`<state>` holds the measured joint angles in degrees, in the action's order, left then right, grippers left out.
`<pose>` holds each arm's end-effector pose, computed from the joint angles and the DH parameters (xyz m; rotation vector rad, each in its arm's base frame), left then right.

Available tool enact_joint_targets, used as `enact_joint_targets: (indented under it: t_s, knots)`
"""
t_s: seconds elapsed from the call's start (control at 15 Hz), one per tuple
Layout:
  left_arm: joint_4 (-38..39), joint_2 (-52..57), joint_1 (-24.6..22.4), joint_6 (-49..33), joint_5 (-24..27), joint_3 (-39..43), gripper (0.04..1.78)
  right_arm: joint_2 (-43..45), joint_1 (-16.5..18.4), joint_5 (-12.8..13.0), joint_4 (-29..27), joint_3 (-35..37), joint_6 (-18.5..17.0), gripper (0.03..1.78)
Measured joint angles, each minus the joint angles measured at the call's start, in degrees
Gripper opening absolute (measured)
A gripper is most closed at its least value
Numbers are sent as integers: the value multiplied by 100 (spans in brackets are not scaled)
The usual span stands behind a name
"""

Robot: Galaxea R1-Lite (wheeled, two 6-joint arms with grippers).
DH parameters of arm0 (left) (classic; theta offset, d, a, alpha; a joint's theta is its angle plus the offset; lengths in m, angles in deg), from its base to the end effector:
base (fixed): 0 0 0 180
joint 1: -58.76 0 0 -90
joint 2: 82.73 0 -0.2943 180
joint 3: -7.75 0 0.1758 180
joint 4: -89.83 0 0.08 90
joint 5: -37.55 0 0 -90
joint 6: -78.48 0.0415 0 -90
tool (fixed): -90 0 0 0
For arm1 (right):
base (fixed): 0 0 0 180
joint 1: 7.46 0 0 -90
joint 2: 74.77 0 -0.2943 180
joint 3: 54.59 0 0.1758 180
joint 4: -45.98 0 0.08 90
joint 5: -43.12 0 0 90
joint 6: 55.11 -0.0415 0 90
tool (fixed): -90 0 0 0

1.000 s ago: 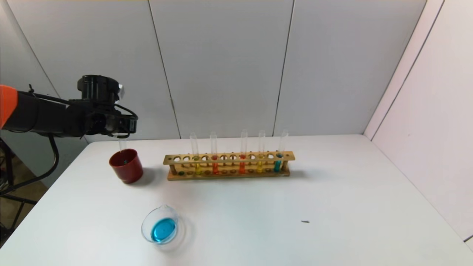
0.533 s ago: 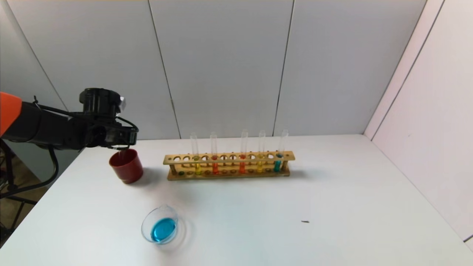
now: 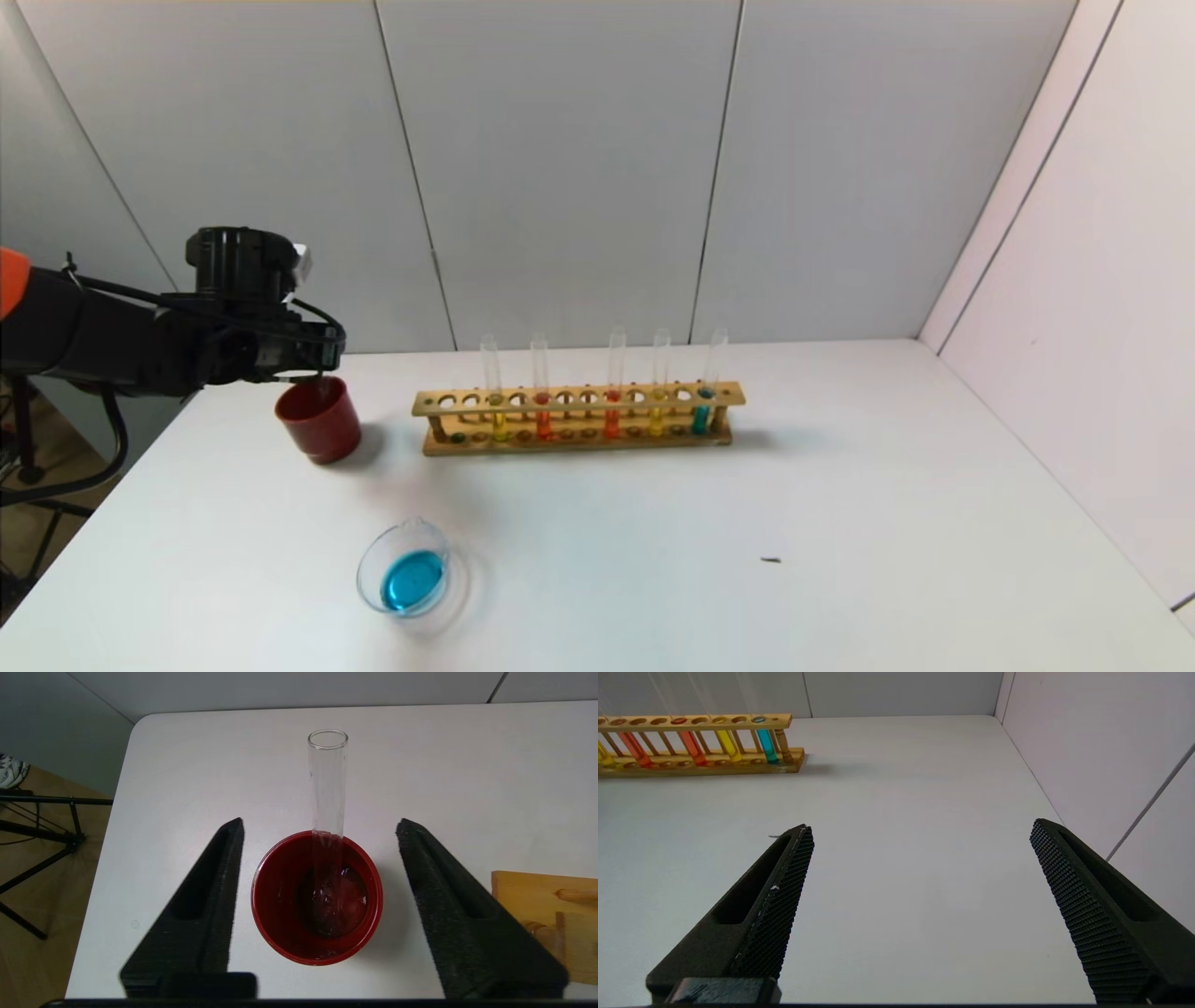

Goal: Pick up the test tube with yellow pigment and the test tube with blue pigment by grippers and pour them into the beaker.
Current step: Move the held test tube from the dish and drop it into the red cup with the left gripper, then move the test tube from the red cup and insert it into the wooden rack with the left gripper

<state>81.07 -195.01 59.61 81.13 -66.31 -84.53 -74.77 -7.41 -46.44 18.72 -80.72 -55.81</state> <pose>0.3823 0.0043 0.1543 0.1095 0.5041 0.2107 -0.0150 -0.0003 0.0750 0.0121 0.0197 -0.0087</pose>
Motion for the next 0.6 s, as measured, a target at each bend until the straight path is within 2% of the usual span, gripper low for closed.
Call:
enact_joint_targets:
  t_s: [0.13, 0.27, 0.4, 0.6]
  knots:
    - [-5, 193, 39, -11, 2, 121, 149, 0, 0, 0, 0, 0, 2, 170]
    - [0, 462, 185, -41, 11, 339, 167, 0, 0, 0, 0, 0, 0, 170]
    - [39, 796, 502, -144, -24, 758, 175, 0, 0, 0, 2, 0, 0, 170]
    - [406, 1307, 1186, -584, -168, 1449, 175, 0, 0, 0, 0, 0, 0, 170]
